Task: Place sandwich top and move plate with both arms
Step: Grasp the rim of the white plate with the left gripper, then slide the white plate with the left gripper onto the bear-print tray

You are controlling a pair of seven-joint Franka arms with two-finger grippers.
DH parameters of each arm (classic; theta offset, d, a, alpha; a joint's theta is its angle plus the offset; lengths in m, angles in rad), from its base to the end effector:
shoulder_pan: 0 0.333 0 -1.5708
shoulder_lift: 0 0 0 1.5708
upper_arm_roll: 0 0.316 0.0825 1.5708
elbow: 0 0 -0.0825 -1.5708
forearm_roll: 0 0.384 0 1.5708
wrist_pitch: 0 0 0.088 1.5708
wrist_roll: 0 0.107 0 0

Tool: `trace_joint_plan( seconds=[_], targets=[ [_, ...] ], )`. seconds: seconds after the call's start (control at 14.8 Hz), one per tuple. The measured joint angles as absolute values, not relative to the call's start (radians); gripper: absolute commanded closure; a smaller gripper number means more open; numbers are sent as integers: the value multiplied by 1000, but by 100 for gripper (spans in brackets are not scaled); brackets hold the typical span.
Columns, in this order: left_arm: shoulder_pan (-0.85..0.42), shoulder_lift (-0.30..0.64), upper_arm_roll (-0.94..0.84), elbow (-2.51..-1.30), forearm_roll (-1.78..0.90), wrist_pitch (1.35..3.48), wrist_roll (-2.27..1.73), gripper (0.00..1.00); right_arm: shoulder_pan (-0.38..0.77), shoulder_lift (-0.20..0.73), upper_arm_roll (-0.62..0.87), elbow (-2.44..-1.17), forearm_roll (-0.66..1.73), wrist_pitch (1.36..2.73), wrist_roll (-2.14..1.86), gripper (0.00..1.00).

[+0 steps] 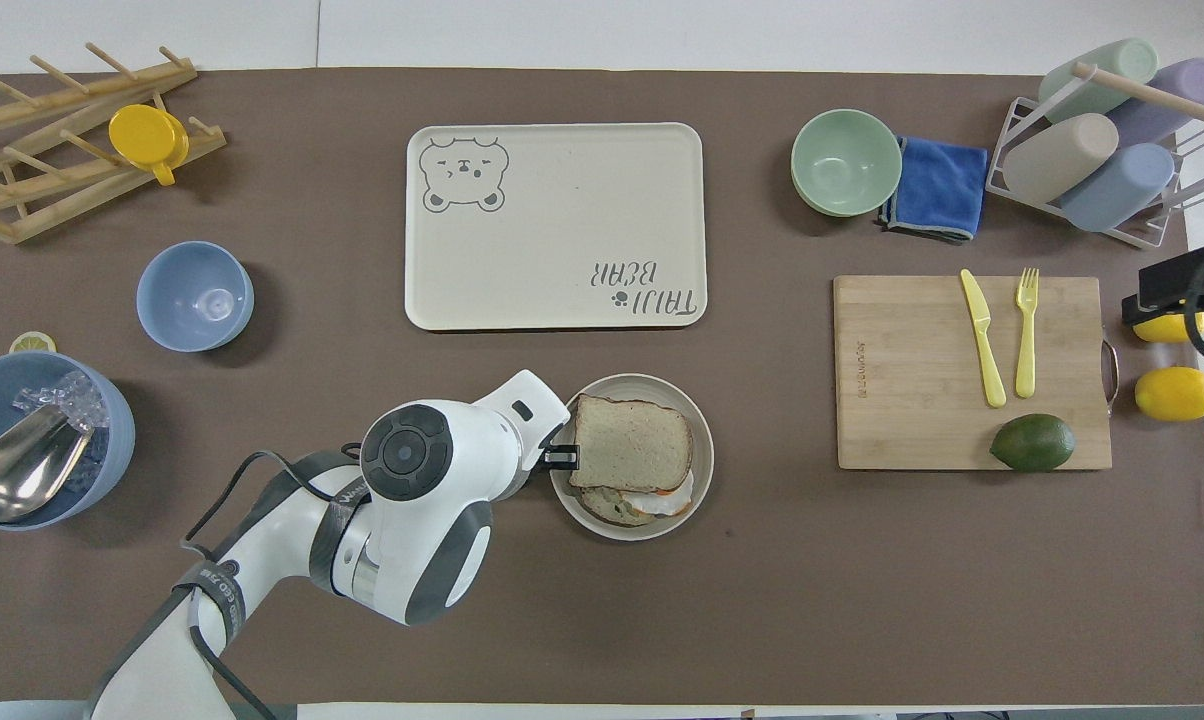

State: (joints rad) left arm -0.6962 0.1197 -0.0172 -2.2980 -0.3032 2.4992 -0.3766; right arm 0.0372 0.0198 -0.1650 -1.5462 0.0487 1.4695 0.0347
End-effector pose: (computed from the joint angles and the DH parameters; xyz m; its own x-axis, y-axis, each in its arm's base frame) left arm 0.4035 -0.3467 0.3042 0.9945 -0.1025 -0.0207 -0.0960 -0.9737 0.2066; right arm 0.5459 -0.0635 0.6169 0.9828 -0.1566 -0.0975 -0.1612 -0.9860 -0.0421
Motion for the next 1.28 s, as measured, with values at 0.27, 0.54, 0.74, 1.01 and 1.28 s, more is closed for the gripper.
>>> trace_joint_plan(
  seconds=[0.27, 0.54, 0.74, 1.01, 1.28],
  targets=[
    [-706, 120, -18, -2298, -317, 2500, -377, 91, 70, 6, -164, -1545, 49, 1470, 33, 0],
    [-714, 117, -17, -2292, -340, 2508, -377, 100, 74, 4, -159, -1548, 48, 1469, -14, 0],
    [-714, 117, -17, -2293, -342, 2508, -377, 100, 95, 4, -125, -1553, -3, 1469, -27, 0],
    [-714, 117, -13, -2290, -364, 2503, -377, 100, 109, 4, -112, -1553, -22, 1469, -27, 0],
    [-667, 116, -3, -2188, -372, 2343, -377, 100, 105, 4, -115, -1558, -18, 1459, -27, 0]
  ],
)
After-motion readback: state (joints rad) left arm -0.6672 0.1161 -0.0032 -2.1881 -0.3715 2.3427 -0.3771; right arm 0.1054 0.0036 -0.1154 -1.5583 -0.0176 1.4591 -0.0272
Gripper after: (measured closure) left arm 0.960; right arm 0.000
